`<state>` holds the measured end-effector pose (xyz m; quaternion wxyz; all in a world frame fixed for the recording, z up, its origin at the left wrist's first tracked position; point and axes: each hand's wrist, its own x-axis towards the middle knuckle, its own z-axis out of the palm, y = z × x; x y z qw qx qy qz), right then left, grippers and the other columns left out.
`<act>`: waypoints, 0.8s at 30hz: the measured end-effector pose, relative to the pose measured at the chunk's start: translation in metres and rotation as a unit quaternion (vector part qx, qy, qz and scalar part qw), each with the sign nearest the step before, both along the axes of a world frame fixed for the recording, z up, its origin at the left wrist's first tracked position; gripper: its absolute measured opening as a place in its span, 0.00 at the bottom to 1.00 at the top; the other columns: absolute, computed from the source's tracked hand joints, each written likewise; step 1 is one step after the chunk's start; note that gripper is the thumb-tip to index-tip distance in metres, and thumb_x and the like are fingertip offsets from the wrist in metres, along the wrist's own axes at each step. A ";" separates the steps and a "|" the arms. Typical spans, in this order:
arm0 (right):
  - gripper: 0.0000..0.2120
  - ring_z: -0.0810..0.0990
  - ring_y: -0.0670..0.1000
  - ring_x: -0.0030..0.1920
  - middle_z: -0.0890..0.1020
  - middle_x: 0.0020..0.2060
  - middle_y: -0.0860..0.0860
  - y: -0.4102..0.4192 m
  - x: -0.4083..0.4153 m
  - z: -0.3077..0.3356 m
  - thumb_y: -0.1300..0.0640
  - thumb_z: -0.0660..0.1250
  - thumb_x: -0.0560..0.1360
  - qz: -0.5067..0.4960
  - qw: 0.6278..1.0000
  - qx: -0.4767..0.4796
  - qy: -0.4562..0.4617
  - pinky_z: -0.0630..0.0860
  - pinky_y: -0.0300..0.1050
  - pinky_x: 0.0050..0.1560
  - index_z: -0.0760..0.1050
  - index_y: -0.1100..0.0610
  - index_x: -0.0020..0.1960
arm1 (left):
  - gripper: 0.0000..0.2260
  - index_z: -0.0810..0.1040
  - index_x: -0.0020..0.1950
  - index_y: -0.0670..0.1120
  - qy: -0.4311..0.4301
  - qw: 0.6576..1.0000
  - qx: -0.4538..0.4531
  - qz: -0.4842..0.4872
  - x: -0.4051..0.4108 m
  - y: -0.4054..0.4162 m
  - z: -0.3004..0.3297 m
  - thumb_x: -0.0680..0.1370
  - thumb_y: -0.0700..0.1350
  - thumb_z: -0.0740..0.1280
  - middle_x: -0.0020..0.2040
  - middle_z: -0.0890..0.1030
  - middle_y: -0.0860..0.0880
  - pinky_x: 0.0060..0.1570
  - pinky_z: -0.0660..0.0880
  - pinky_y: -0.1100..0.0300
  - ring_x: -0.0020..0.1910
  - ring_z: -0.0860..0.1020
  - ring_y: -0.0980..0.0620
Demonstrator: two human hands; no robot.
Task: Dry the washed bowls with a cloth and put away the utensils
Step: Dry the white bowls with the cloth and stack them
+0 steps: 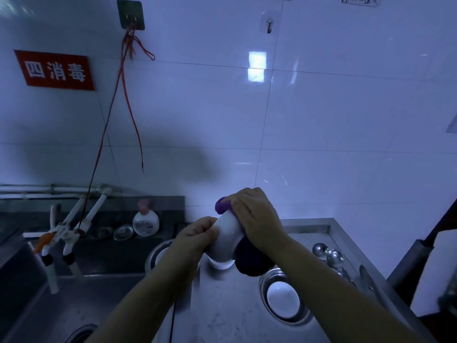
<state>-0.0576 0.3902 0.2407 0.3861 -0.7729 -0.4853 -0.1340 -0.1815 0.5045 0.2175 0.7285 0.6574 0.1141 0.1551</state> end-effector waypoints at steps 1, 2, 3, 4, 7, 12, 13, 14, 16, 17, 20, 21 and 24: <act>0.19 0.74 0.49 0.50 0.82 0.47 0.47 0.001 0.002 -0.003 0.53 0.51 0.79 0.005 0.998 0.018 0.064 0.69 0.42 0.53 0.81 0.52 0.50 | 0.10 0.80 0.52 0.43 -0.005 1.000 0.001 -0.004 -0.003 0.003 0.000 0.79 0.40 0.59 0.47 0.83 0.44 0.43 0.77 0.61 0.45 0.80 0.50; 0.18 0.75 0.47 0.52 0.82 0.48 0.46 0.002 0.003 -0.007 0.54 0.51 0.80 0.005 0.991 0.041 0.124 0.69 0.39 0.55 0.81 0.50 0.50 | 0.10 0.80 0.51 0.43 -0.008 1.000 0.003 -0.009 -0.005 0.006 0.000 0.79 0.40 0.58 0.45 0.83 0.45 0.40 0.77 0.63 0.43 0.80 0.52; 0.17 0.75 0.46 0.52 0.82 0.49 0.44 0.003 0.001 -0.012 0.54 0.51 0.81 -0.001 0.982 0.065 0.175 0.69 0.38 0.56 0.79 0.48 0.51 | 0.10 0.80 0.51 0.43 -0.009 1.000 0.003 -0.011 -0.007 0.008 0.000 0.79 0.40 0.58 0.44 0.83 0.47 0.39 0.76 0.63 0.42 0.80 0.53; 0.16 0.76 0.44 0.52 0.81 0.49 0.42 0.005 -0.001 -0.018 0.55 0.51 0.83 -0.009 0.973 0.087 0.212 0.70 0.38 0.56 0.78 0.44 0.51 | 0.10 0.79 0.51 0.43 -0.012 1.000 0.001 -0.013 -0.007 0.012 -0.001 0.79 0.41 0.58 0.43 0.83 0.49 0.39 0.76 0.63 0.41 0.80 0.53; 0.16 0.77 0.40 0.50 0.80 0.48 0.38 0.009 -0.008 -0.035 0.54 0.51 0.84 -0.035 0.960 0.127 0.249 0.73 0.33 0.52 0.74 0.40 0.51 | 0.10 0.79 0.50 0.43 -0.030 0.999 -0.045 0.002 -0.007 0.024 0.000 0.78 0.40 0.58 0.41 0.84 0.50 0.41 0.76 0.61 0.41 0.80 0.53; 0.11 0.77 0.45 0.47 0.80 0.45 0.42 0.016 -0.009 -0.063 0.56 0.56 0.82 -0.107 0.962 0.073 0.240 0.72 0.41 0.49 0.77 0.48 0.54 | 0.07 0.80 0.47 0.44 -0.039 0.994 -0.101 0.025 0.004 0.065 0.000 0.73 0.44 0.64 0.43 0.83 0.47 0.41 0.77 0.56 0.41 0.80 0.50; 0.10 0.77 0.44 0.45 0.80 0.44 0.41 0.016 -0.011 -0.070 0.56 0.56 0.82 -0.114 0.962 0.064 0.239 0.71 0.39 0.48 0.76 0.47 0.53 | 0.06 0.79 0.45 0.43 -0.028 0.994 -0.105 0.026 0.007 0.076 -0.004 0.75 0.42 0.63 0.41 0.83 0.47 0.39 0.78 0.56 0.40 0.80 0.50; 0.10 0.77 0.42 0.44 0.79 0.43 0.39 0.016 -0.013 -0.078 0.56 0.56 0.82 -0.122 0.962 0.060 0.238 0.71 0.37 0.46 0.75 0.45 0.52 | 0.06 0.79 0.44 0.43 -0.011 0.995 -0.096 0.028 0.010 0.086 -0.010 0.77 0.40 0.62 0.39 0.83 0.48 0.37 0.78 0.56 0.38 0.79 0.51; 0.11 0.76 0.40 0.41 0.78 0.40 0.38 0.015 -0.017 -0.091 0.56 0.56 0.82 -0.139 0.959 0.057 0.241 0.70 0.34 0.43 0.72 0.41 0.49 | 0.08 0.80 0.43 0.44 0.035 0.998 -0.045 0.036 0.014 0.105 -0.028 0.78 0.37 0.62 0.36 0.83 0.49 0.38 0.77 0.56 0.36 0.79 0.51; 0.12 0.76 0.39 0.41 0.77 0.40 0.38 0.015 -0.020 -0.097 0.56 0.56 0.82 -0.148 0.955 0.056 0.250 0.69 0.32 0.42 0.71 0.40 0.47 | 0.08 0.80 0.44 0.44 0.064 0.997 0.004 0.042 0.016 0.114 -0.039 0.77 0.36 0.63 0.35 0.83 0.50 0.39 0.75 0.56 0.37 0.79 0.51; 0.14 0.76 0.37 0.41 0.78 0.38 0.41 0.015 -0.025 -0.116 0.57 0.57 0.81 -0.170 0.947 0.050 0.269 0.69 0.28 0.39 0.71 0.40 0.43 | 0.03 0.80 0.43 0.40 0.149 0.954 0.254 0.058 0.020 0.142 -0.080 0.75 0.37 0.67 0.36 0.80 0.45 0.38 0.71 0.59 0.37 0.76 0.49; 0.13 0.76 0.38 0.41 0.78 0.38 0.41 0.013 -0.028 -0.123 0.58 0.58 0.81 -0.175 0.946 0.047 0.271 0.69 0.29 0.40 0.71 0.41 0.44 | 0.04 0.80 0.41 0.40 0.178 0.913 0.361 0.071 0.021 0.150 -0.094 0.75 0.39 0.68 0.35 0.78 0.44 0.36 0.69 0.58 0.36 0.76 0.47; 0.10 0.77 0.41 0.44 0.80 0.41 0.43 0.012 -0.033 -0.145 0.60 0.59 0.80 -0.187 0.940 0.037 0.281 0.68 0.29 0.44 0.74 0.45 0.48 | 0.08 0.79 0.39 0.41 0.209 0.808 0.544 0.082 0.022 0.165 -0.132 0.75 0.44 0.66 0.38 0.80 0.44 0.37 0.69 0.56 0.40 0.78 0.42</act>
